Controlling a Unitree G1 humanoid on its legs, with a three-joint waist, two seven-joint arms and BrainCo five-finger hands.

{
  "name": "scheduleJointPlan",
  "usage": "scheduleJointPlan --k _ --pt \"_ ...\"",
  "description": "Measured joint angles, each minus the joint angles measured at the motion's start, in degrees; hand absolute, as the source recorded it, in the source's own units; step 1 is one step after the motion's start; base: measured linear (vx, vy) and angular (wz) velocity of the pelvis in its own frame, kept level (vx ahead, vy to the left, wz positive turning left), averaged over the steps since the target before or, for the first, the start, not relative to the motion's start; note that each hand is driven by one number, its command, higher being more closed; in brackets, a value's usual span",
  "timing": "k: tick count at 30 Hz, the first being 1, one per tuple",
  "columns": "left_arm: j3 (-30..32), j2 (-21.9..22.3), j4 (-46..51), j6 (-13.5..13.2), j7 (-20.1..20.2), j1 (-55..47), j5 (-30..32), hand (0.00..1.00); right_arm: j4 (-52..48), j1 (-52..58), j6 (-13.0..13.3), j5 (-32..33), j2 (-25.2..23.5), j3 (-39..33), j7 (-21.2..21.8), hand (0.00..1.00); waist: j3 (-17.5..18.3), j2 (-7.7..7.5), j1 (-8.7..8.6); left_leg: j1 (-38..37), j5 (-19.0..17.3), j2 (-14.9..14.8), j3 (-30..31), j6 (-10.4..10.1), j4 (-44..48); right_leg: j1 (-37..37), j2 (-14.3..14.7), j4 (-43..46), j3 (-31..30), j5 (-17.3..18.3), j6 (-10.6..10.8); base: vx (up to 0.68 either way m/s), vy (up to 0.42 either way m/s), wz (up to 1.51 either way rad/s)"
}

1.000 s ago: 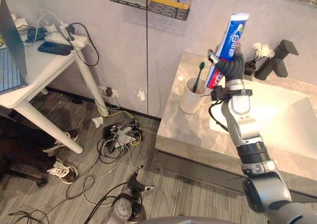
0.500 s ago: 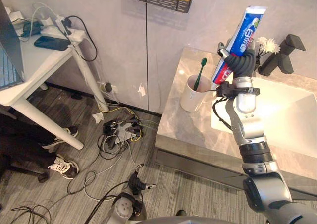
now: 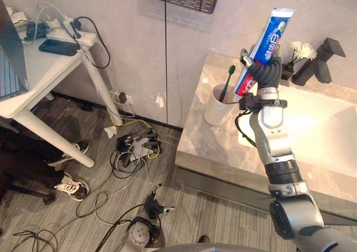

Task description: Organize washtable

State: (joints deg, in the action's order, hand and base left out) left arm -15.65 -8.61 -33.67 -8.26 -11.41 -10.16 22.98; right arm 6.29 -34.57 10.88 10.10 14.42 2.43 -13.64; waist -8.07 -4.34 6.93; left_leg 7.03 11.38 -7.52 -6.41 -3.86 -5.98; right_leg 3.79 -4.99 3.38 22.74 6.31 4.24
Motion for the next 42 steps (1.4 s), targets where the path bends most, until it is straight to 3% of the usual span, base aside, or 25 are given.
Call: scheduleJointPlan --k 27,28,42 --pt "0.05 0.0 0.62 -0.47 -0.44 0.08 -0.03 0.0 0.13 2.36 -0.28 -0.05 -2.08 2.34 1.21 1.0 -1.33 -0.11 0.0 0.5 0.06 -0.56 0.0 -0.09 0.01 -0.6 0.55 0.14 -0.09 0.21 -0.37 0.0 0.0 0.0" --pt "0.05 0.0 0.62 -0.47 -0.44 0.07 -0.03 0.0 0.14 2.43 -0.28 -0.04 -2.08 2.34 1.21 0.0 -1.33 -0.11 -0.03 0.49 0.06 -0.59 0.0 -0.09 0.01 -0.6 0.58 0.14 -0.09 0.21 -0.39 0.0 0.0 0.0" --pt "0.07 0.0 0.6 -0.46 -0.44 0.05 -0.03 0.0 0.27 3.01 -0.26 0.0 -2.08 2.27 1.24 0.0 -1.32 -0.12 -0.04 0.28 0.07 -0.69 -0.03 -0.11 0.0 -0.44 0.65 0.19 -0.15 0.22 -0.41 0.0 0.0 0.0"
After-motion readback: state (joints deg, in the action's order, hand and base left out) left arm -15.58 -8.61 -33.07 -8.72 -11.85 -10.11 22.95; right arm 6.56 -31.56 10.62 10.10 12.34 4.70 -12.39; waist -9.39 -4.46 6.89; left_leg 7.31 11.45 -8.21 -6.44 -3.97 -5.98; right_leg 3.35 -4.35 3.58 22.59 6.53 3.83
